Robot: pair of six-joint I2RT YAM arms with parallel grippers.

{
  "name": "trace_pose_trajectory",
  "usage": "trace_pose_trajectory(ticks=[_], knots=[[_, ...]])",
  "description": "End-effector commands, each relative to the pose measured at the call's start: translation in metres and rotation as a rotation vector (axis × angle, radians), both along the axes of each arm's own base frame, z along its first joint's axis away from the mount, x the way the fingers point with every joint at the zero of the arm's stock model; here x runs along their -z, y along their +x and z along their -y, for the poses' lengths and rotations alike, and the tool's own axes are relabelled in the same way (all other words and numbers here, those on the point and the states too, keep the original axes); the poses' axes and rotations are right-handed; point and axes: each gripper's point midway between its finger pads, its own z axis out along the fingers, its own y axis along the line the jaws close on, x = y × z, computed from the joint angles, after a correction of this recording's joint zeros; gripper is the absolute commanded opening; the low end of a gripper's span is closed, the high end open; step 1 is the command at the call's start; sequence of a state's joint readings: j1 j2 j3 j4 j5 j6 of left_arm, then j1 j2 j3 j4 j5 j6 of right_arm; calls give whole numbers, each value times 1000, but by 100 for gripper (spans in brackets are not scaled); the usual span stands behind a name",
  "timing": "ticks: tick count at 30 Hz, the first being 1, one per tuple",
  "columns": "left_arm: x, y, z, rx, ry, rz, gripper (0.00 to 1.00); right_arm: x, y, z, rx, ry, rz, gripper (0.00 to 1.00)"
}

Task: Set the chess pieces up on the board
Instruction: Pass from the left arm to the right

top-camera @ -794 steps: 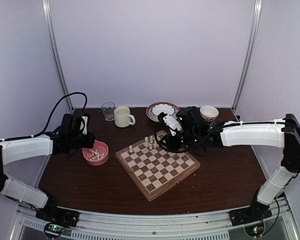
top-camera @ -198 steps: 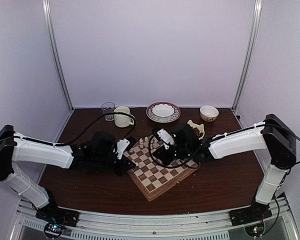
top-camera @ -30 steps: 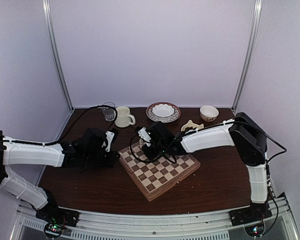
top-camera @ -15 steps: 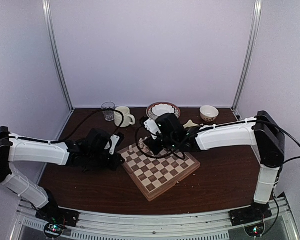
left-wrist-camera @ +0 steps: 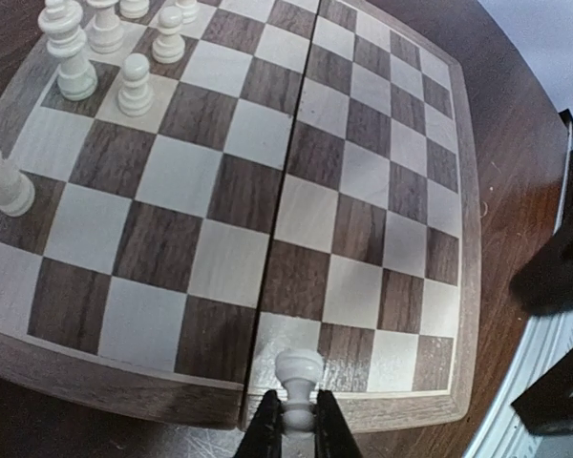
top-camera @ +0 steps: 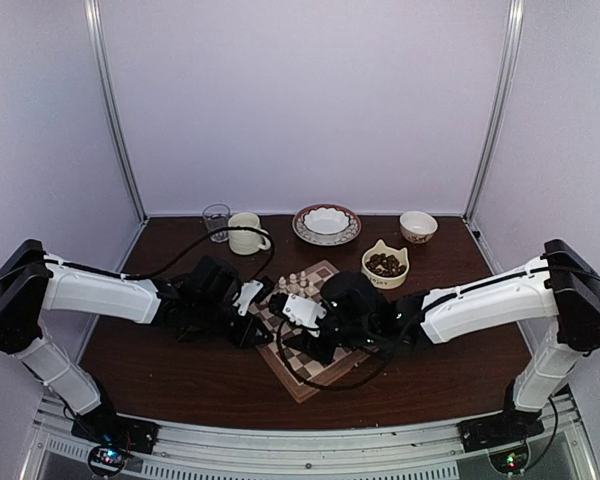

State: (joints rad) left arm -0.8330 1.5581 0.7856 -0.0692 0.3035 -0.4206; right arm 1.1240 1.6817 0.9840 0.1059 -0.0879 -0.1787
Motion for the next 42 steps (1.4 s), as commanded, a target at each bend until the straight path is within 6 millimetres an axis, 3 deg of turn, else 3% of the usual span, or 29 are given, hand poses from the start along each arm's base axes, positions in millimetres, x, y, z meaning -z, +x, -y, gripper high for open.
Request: trace_pose_trajectory(ticks=[1,6,17,33,42], knots=[[-20,-3,19,79,-90,22,0,13,0,-12,-39,-53,76,44],[-24,-10,25,117,-121,6,0,25,-2,-22,-57,-83,86,43],[-23,-15,29,138,-133,-22,0,35,16,-21,34,-125,149,43],[-22,-16,31,147,-136,-33,0,47,10,-30,-1,-169,143,36],[-21,-10,23,100,-104,-2,0,49,7,-29,-13,-193,172,40]])
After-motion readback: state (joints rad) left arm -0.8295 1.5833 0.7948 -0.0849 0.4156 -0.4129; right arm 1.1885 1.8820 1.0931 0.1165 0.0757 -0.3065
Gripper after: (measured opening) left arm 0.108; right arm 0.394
